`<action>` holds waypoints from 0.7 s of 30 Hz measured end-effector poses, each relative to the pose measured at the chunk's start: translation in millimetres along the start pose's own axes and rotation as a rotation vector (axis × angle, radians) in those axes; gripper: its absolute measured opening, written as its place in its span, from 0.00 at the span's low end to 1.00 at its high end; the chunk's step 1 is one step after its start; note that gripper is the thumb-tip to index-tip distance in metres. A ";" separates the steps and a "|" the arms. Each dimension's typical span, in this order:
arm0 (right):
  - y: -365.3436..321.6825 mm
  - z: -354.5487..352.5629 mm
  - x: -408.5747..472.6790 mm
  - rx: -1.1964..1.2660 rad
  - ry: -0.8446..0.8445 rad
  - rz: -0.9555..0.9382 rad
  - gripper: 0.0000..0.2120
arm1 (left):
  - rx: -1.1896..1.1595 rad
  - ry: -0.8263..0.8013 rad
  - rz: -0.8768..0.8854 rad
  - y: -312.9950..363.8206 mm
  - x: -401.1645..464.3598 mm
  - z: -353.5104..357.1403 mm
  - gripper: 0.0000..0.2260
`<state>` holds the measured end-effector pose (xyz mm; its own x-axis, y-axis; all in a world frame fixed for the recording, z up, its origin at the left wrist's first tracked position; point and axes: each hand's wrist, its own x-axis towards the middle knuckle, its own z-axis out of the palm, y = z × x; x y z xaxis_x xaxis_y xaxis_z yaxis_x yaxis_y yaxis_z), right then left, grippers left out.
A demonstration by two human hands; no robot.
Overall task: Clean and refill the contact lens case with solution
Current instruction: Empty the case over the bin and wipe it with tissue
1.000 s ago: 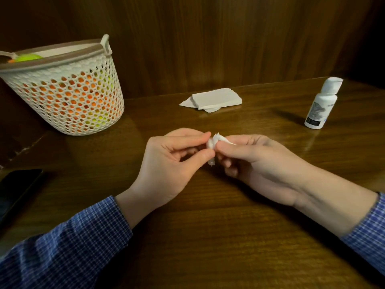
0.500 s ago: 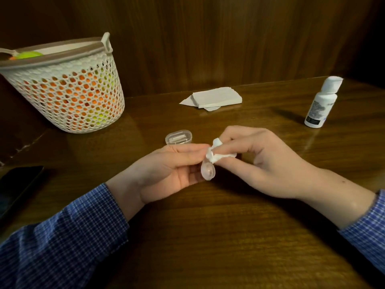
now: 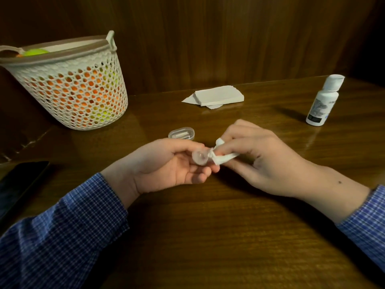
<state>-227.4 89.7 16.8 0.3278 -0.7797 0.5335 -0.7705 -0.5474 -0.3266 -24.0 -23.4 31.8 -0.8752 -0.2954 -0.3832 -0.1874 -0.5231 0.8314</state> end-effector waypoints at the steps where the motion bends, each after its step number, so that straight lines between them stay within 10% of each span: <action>1: 0.3 0.2 0.5 0.015 0.048 0.035 0.08 | 0.008 0.025 0.059 -0.6 1.8 0.9 0.16; 11: -6.1 13.4 4.5 0.151 0.184 0.326 0.08 | 0.427 0.411 0.677 -27.3 14.8 13.1 0.14; 21: -3.8 -4.8 0.3 0.040 0.033 -0.048 0.08 | 0.224 0.044 0.364 -18.5 9.4 0.6 0.10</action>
<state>-227.1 93.0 21.9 0.3455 -0.7421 0.5743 -0.7313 -0.5965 -0.3307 -29.1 -16.1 13.1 -0.8832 -0.4650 -0.0610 0.0339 -0.1929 0.9806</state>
